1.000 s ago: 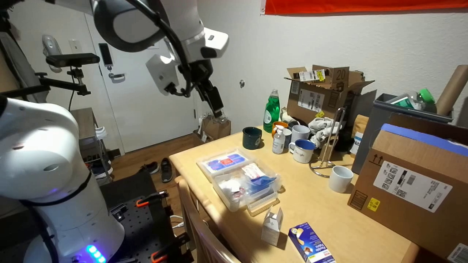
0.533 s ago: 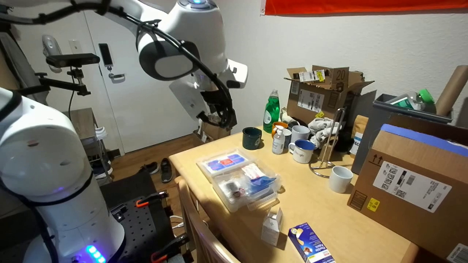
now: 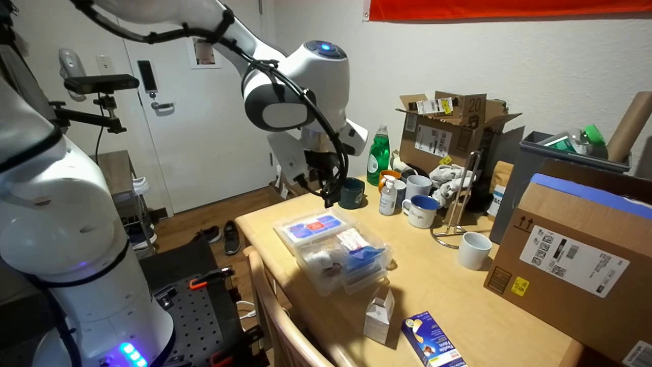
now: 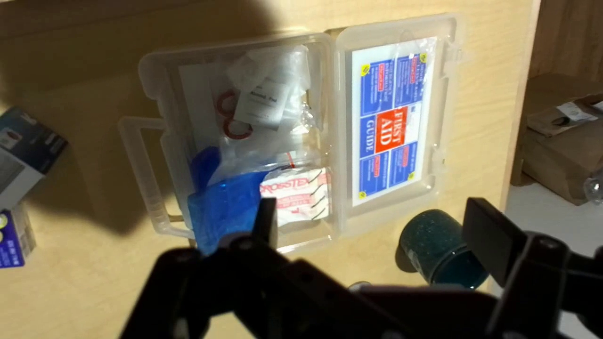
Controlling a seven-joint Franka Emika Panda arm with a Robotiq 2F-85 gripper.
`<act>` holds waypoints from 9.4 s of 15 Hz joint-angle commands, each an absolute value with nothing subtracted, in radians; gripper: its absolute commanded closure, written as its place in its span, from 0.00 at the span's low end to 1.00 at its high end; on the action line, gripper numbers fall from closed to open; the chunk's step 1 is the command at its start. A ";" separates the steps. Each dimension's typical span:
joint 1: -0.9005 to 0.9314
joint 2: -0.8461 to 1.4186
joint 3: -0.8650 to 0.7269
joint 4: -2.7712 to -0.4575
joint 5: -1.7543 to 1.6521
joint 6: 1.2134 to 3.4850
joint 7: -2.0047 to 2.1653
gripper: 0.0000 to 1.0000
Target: Remove the object from the case and place it on the table
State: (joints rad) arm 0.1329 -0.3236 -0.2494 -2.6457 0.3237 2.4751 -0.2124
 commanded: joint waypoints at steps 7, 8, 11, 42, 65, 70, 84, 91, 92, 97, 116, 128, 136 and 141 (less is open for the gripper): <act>0.054 -0.238 -0.187 -2.590 0.341 2.469 -0.205 0.00; 0.062 -0.219 -0.193 -2.584 0.370 2.477 -0.232 0.00; 0.064 -0.170 -0.190 -2.572 0.401 2.502 -0.269 0.00; 0.018 0.333 -0.103 -2.292 0.992 2.665 -0.768 0.00; -0.209 0.506 0.024 -2.113 1.024 2.443 -0.830 1.00; -0.205 0.468 0.014 -2.128 1.003 2.440 -0.823 1.00; -0.200 0.530 0.004 -2.098 0.931 2.439 -0.770 0.00; -0.188 0.503 0.016 -2.110 0.931 2.427 -0.760 0.00; -0.185 0.501 0.016 -2.110 0.929 2.427 -0.752 0.00; -0.168 0.470 0.022 -2.126 0.925 2.434 -0.734 0.00; -0.124 0.477 0.046 -2.125 0.604 2.463 -0.479 0.57; -0.142 0.442 0.077 -2.140 0.544 2.471 -0.431 0.99; -0.126 0.262 0.056 -2.230 0.495 2.474 -0.414 1.00; -0.120 0.108 0.023 -2.307 0.389 2.444 -0.349 1.00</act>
State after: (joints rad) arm -0.1236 0.2268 0.0421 -2.2315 0.4361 2.4660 -0.3981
